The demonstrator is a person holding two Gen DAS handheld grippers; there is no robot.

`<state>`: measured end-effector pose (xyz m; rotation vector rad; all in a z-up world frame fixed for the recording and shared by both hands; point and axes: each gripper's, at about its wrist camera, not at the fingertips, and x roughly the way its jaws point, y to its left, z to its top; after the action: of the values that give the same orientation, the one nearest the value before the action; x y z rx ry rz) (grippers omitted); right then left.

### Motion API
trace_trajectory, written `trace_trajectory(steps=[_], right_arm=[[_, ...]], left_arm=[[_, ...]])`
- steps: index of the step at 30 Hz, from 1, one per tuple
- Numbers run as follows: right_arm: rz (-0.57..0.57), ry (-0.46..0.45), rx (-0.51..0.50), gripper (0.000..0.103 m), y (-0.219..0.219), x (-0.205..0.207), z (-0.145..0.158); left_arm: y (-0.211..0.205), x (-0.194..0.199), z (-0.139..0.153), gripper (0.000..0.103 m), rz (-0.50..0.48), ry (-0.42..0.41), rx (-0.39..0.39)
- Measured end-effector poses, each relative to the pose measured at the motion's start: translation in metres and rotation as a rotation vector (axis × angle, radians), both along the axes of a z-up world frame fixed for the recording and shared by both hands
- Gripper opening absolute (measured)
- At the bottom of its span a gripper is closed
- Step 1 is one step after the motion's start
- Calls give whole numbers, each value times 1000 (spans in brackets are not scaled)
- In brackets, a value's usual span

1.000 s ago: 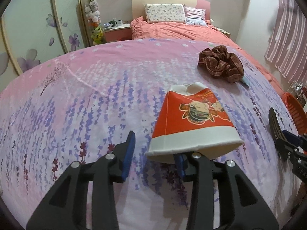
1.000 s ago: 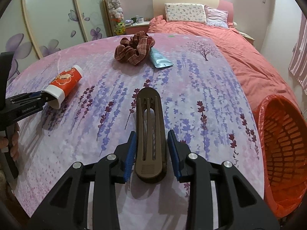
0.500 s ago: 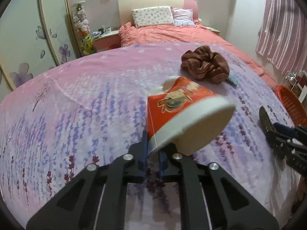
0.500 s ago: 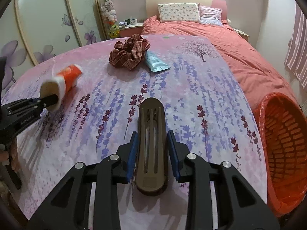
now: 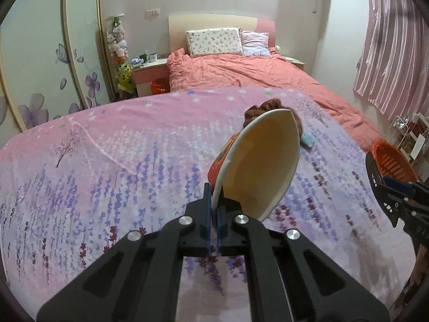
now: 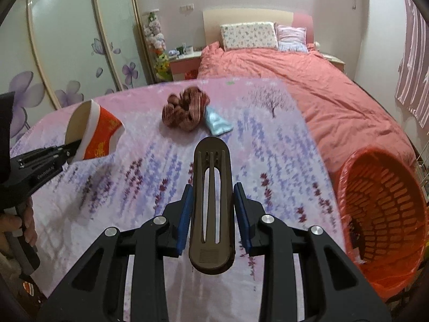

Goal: Collect trash
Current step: 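Regrip the paper cup by its rim with the left gripper and lift it, then carry the paper cup and brown clip over the orange basket and open both grippers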

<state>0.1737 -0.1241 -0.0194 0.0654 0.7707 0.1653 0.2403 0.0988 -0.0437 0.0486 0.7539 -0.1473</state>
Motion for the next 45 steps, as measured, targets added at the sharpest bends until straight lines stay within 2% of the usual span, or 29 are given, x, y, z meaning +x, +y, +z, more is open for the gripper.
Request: trace_trajectory(steps=[7, 13, 26, 36, 42, 44, 45], right_arm=[[-46, -71, -3, 31, -26, -13, 30], [-108, -102, -4, 31, -59, -25, 41], [-287, -153, 25, 31, -153, -54, 54], [-404, -153, 61, 31, -214, -59, 47], [-463, -117, 114, 32, -248, -47, 26], [-472, -87, 142, 32, -258, -40, 14], [-472, -64, 164, 33, -262, -35, 6]], left_arm=[[-30, -12, 30, 4, -53, -58, -18], [-65, -21, 47, 4, -115, -75, -50], [-181, -42, 74, 4, -327, -86, -152], [-279, -47, 62, 4, -480, -35, -221], [-328, -39, 42, 5, -542, 18, -231], [-341, -35, 31, 9, -545, 39, -215], [-347, -32, 24, 19, -547, 55, -205]])
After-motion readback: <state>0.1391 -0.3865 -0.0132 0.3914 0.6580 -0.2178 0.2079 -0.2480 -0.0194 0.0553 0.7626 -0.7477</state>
